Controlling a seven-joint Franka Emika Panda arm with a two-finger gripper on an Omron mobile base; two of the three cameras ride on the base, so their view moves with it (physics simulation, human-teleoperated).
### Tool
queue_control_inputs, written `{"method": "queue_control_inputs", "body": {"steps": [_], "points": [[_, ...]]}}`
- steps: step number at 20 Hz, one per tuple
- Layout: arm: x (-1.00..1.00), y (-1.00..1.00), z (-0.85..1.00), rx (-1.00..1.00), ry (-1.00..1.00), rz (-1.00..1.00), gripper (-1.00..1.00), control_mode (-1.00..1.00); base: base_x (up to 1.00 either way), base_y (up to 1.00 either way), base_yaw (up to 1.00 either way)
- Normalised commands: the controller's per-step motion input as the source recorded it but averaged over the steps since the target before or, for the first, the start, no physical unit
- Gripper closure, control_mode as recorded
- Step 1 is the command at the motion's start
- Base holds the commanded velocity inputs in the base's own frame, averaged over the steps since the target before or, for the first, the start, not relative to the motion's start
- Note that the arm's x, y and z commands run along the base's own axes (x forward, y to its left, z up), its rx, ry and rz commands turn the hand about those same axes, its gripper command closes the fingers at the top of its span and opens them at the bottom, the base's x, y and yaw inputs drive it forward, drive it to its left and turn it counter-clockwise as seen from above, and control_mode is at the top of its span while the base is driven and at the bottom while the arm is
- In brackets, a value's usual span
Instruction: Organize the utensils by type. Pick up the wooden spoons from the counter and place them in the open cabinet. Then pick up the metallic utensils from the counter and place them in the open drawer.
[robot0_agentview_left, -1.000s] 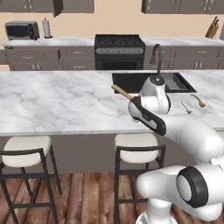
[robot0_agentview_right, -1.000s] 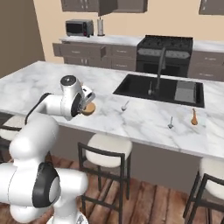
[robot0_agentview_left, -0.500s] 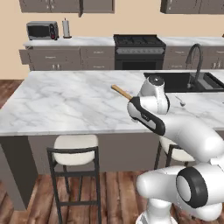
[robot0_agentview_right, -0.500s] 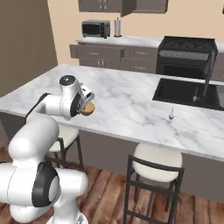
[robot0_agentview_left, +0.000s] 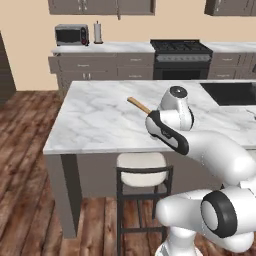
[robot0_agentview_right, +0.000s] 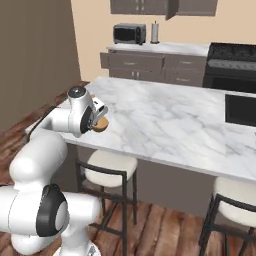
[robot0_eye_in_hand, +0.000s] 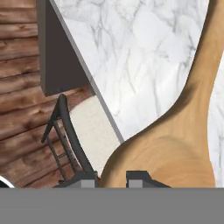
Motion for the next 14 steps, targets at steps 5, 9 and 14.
{"method": "queue_control_inputs", "body": {"steps": [5,9,14], "points": [[0.0,0.0,0.0,0.0,0.0,0.0,1.0,1.0,0.13,1.0,0.0],[0.0,0.0,0.0,0.0,0.0,0.0,1.0,1.0,0.13,1.0,0.0],[0.0,0.0,0.0,0.0,0.0,0.0,1.0,1.0,0.19,1.0,0.0]]}}
